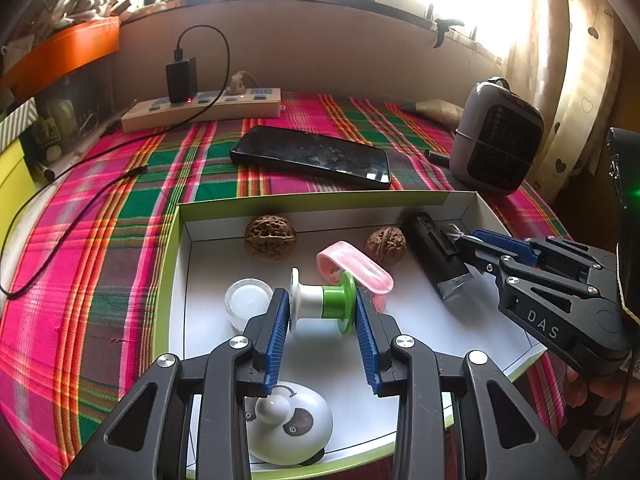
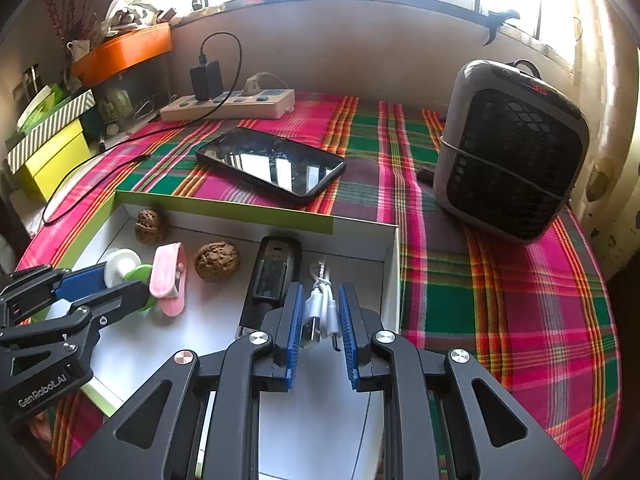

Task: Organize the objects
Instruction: 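Open the left gripper to release the spool while the right releases the cable, then withdraw both grippers from the tray toward the items in front of it, then close the right gripper on the pink-white device while the left approaches the white ball, then close the left gripper on the small white ball, then lift the white ball and pink-white device and carry them toward the tray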

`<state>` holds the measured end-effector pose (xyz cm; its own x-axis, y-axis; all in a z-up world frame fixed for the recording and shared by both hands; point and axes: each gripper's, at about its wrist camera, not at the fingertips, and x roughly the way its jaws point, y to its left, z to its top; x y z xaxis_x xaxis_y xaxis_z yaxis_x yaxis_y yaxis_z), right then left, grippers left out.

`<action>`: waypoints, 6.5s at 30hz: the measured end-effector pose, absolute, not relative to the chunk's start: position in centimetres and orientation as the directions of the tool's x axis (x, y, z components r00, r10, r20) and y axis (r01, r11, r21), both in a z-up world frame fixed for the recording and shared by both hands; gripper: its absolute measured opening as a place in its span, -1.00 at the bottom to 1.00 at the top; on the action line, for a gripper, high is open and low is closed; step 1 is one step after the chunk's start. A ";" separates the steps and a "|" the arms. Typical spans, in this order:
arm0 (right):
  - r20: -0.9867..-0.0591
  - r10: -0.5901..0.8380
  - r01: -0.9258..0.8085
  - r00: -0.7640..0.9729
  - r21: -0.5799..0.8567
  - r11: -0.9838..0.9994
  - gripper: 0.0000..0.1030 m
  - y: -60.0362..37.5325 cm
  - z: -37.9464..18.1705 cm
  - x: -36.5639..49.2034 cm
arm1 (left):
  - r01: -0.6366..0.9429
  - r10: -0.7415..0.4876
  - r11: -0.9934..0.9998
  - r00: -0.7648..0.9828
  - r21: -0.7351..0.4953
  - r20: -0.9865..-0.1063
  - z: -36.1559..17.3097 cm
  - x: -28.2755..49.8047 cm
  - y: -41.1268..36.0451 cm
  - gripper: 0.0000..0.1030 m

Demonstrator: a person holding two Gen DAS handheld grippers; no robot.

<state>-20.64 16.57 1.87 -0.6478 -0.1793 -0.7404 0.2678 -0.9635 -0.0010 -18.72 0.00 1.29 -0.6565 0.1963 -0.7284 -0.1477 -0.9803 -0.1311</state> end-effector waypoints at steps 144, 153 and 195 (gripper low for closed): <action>-0.749 -0.152 0.187 -0.645 0.038 -0.982 -0.64 17.1 1.2 -6.9 | -0.255 0.345 -0.938 -0.591 -0.237 -0.729 1.0 -9.4 0.6 -0.24; -0.746 -0.148 0.151 -0.649 0.064 -0.986 -0.64 19.3 1.1 -6.8 | -0.271 0.327 -0.941 -0.578 -0.202 -0.748 0.6 -10.5 2.6 -0.24; -0.733 -0.196 0.174 -0.651 0.106 -0.979 -0.64 20.5 1.4 -6.7 | -0.198 0.275 -0.961 -0.592 -0.194 -0.757 0.3 -10.5 3.5 -0.46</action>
